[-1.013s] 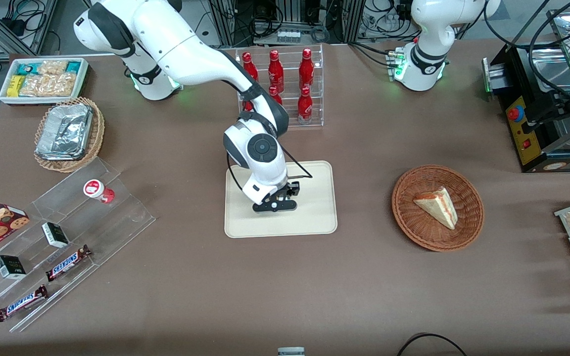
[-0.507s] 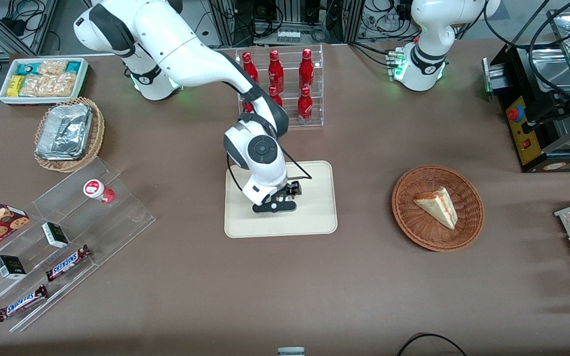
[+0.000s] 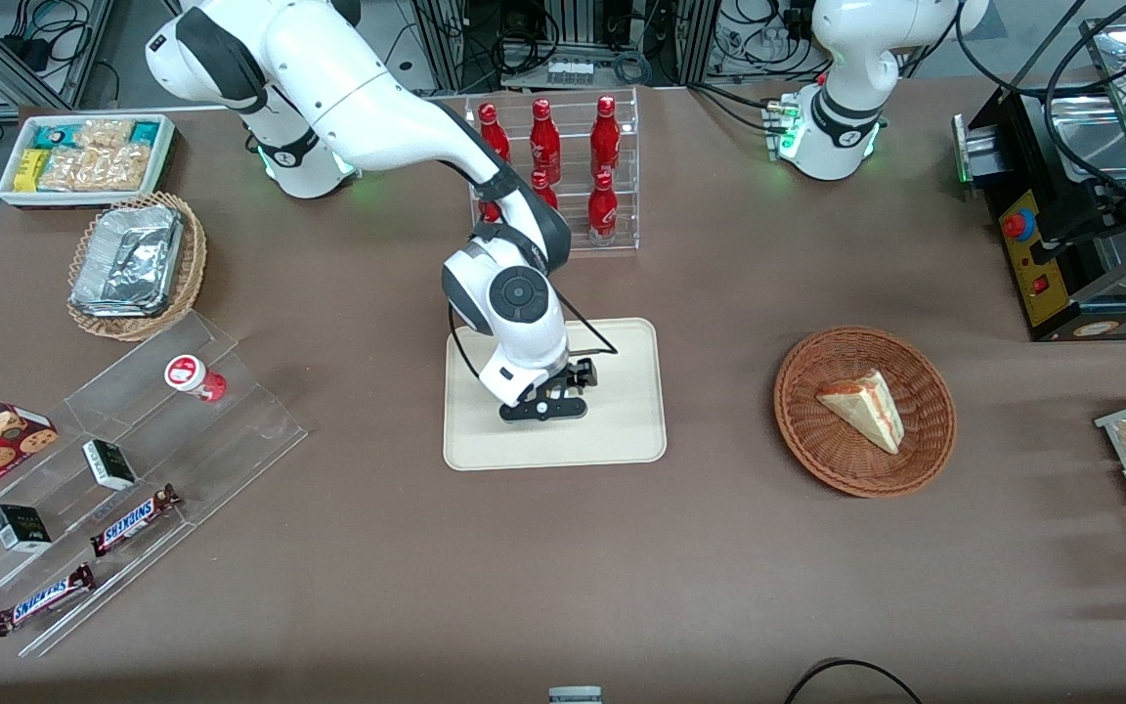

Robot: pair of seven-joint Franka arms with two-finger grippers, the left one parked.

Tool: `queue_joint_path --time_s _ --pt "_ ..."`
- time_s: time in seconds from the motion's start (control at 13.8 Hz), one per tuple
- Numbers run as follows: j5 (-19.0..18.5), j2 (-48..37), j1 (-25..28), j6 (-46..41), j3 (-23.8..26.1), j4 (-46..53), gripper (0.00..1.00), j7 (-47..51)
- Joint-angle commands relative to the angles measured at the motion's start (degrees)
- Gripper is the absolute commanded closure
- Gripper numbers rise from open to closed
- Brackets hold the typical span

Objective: Place green gum on tray

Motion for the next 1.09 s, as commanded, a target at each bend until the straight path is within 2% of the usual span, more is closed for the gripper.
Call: queue_joint_path --time_s 0.0,0.43,0.87,1.01 --pt "-0.63 -3.53 -0.02 -5.38 -0.45 0.43 0.00 -0.33" --pt "-0.63 -14.16 -2.22 -23.22 -0.63 -0.53 0.00 -7.09" --pt "-0.63 -19.53 -7.22 -33.69 -0.63 -0.62 0.00 -16.23" --pt "-0.54 -21.20 -10.47 -36.42 -0.54 -0.80 0.00 -20.78"
